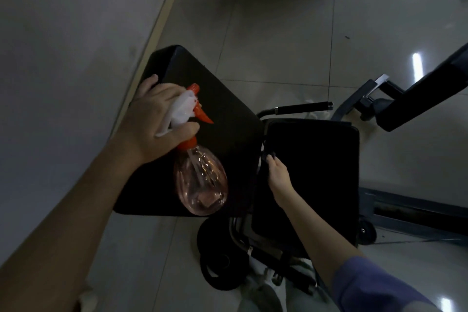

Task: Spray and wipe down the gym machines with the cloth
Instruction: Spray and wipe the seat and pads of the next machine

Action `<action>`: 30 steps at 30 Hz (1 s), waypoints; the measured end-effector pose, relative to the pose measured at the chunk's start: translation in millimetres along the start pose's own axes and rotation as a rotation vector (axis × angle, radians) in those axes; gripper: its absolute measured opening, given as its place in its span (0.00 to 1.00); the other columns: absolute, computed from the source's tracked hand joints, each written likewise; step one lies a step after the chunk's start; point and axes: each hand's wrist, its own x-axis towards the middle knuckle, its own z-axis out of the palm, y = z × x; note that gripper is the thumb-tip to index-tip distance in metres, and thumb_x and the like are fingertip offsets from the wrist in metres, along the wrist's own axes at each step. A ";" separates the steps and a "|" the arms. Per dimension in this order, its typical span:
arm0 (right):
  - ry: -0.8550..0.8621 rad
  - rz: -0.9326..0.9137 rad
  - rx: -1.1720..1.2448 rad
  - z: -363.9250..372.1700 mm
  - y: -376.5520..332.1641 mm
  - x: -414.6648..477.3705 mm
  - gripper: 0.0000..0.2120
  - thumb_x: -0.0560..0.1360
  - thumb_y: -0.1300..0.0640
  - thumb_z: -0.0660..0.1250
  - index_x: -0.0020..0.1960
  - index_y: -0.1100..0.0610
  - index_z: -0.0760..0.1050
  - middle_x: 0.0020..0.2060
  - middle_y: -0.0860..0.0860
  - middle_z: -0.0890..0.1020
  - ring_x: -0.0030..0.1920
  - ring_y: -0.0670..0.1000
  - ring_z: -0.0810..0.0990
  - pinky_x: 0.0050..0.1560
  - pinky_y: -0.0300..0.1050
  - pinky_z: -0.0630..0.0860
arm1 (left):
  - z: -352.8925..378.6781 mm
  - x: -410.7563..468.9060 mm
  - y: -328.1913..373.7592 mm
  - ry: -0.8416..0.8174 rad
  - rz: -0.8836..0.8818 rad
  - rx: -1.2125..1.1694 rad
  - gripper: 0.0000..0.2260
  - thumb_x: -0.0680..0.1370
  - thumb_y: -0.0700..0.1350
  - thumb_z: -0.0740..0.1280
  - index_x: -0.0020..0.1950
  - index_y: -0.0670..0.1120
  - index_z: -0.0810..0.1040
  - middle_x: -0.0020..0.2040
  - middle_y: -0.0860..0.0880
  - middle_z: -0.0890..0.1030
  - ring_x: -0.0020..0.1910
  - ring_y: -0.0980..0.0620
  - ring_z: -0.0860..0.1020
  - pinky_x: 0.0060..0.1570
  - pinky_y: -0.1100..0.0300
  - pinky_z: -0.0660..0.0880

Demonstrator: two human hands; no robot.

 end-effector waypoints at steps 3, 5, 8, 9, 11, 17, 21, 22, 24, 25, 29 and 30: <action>-0.014 0.009 -0.050 21.9 0.9 8.7 0.20 0.82 0.48 0.52 0.71 0.52 0.68 0.64 0.53 0.75 0.62 0.53 0.75 0.65 0.54 0.71 | -0.9 -0.4 -3.1 0.025 0.007 -0.085 0.30 0.70 0.60 0.59 0.59 0.37 0.76 0.55 0.40 0.79 0.58 0.46 0.75 0.72 0.59 0.51; -0.027 -0.025 -0.089 36.9 1.1 10.5 0.22 0.82 0.48 0.51 0.75 0.49 0.59 0.70 0.53 0.69 0.68 0.54 0.69 0.70 0.54 0.65 | -3.1 0.0 -4.1 0.023 0.011 -0.159 0.28 0.70 0.59 0.58 0.56 0.37 0.78 0.52 0.43 0.80 0.56 0.48 0.76 0.72 0.64 0.50; 0.003 -0.150 -0.178 57.7 6.3 9.3 0.25 0.83 0.52 0.50 0.77 0.54 0.47 0.76 0.52 0.53 0.76 0.52 0.51 0.74 0.47 0.49 | -2.6 -0.2 -5.8 0.074 0.033 -0.253 0.17 0.71 0.56 0.59 0.46 0.44 0.77 0.43 0.52 0.76 0.47 0.58 0.74 0.70 0.69 0.53; 0.023 -0.183 -0.186 61.9 10.4 11.1 0.26 0.83 0.52 0.50 0.77 0.55 0.46 0.77 0.51 0.51 0.76 0.51 0.48 0.74 0.46 0.47 | -2.1 -0.3 -6.4 0.097 0.028 -0.295 0.11 0.71 0.55 0.60 0.45 0.48 0.75 0.40 0.56 0.74 0.44 0.63 0.73 0.69 0.68 0.55; 0.066 -0.211 -0.189 64.9 15.7 20.5 0.26 0.83 0.52 0.49 0.77 0.55 0.45 0.77 0.51 0.50 0.76 0.52 0.48 0.76 0.49 0.47 | -0.3 -0.3 -7.5 0.133 0.022 -0.352 0.05 0.71 0.53 0.61 0.44 0.54 0.71 0.41 0.63 0.71 0.43 0.71 0.71 0.69 0.65 0.58; 0.170 -0.148 -0.229 69.9 -15.4 72.5 0.25 0.82 0.54 0.49 0.77 0.59 0.51 0.76 0.56 0.55 0.75 0.56 0.52 0.75 0.55 0.51 | 3.9 0.7 -9.8 0.167 0.049 -0.359 0.02 0.71 0.51 0.61 0.42 0.56 0.69 0.40 0.65 0.70 0.44 0.74 0.72 0.68 0.59 0.63; 0.109 -0.347 -0.257 72.1 -19.9 67.3 0.25 0.82 0.56 0.50 0.77 0.58 0.47 0.77 0.53 0.52 0.76 0.51 0.48 0.76 0.50 0.46 | 7.2 0.7 -10.8 0.195 0.041 -0.330 0.06 0.71 0.50 0.61 0.42 0.48 0.72 0.37 0.61 0.71 0.39 0.66 0.70 0.69 0.59 0.63; 0.104 -0.362 -0.259 69.9 -11.0 63.8 0.25 0.83 0.55 0.50 0.77 0.57 0.47 0.77 0.52 0.51 0.76 0.50 0.48 0.76 0.49 0.46 | 7.3 0.7 -10.5 0.191 0.038 -0.332 0.05 0.71 0.50 0.61 0.42 0.48 0.72 0.37 0.60 0.71 0.39 0.65 0.71 0.69 0.59 0.62; 0.133 -0.339 -0.268 63.8 5.5 62.6 0.25 0.82 0.54 0.50 0.77 0.56 0.48 0.77 0.52 0.53 0.76 0.50 0.50 0.76 0.51 0.48 | 7.0 1.4 -10.5 0.190 0.038 -0.334 0.05 0.71 0.50 0.61 0.42 0.49 0.72 0.36 0.59 0.71 0.40 0.63 0.71 0.69 0.60 0.61; 0.157 -0.291 -0.259 61.2 7.8 68.9 0.25 0.82 0.53 0.51 0.77 0.55 0.49 0.76 0.53 0.56 0.76 0.52 0.53 0.75 0.52 0.52 | 7.3 0.6 -10.9 0.189 0.037 -0.336 0.05 0.71 0.50 0.61 0.42 0.49 0.71 0.37 0.60 0.70 0.39 0.65 0.71 0.70 0.60 0.61; 0.209 -0.038 -0.224 65.2 -26.9 108.6 0.25 0.82 0.51 0.50 0.76 0.57 0.55 0.73 0.58 0.63 0.72 0.59 0.61 0.72 0.57 0.58 | 5.5 0.8 -12.0 0.191 0.033 -0.331 0.07 0.71 0.49 0.61 0.42 0.47 0.73 0.36 0.57 0.72 0.39 0.64 0.72 0.70 0.62 0.60; 0.206 -0.077 -0.237 68.9 -38.7 108.3 0.24 0.82 0.51 0.50 0.76 0.57 0.55 0.73 0.58 0.63 0.73 0.58 0.60 0.72 0.56 0.58 | 5.2 0.6 -11.5 0.189 0.030 -0.324 0.08 0.71 0.49 0.61 0.41 0.45 0.75 0.36 0.54 0.73 0.39 0.61 0.73 0.70 0.63 0.60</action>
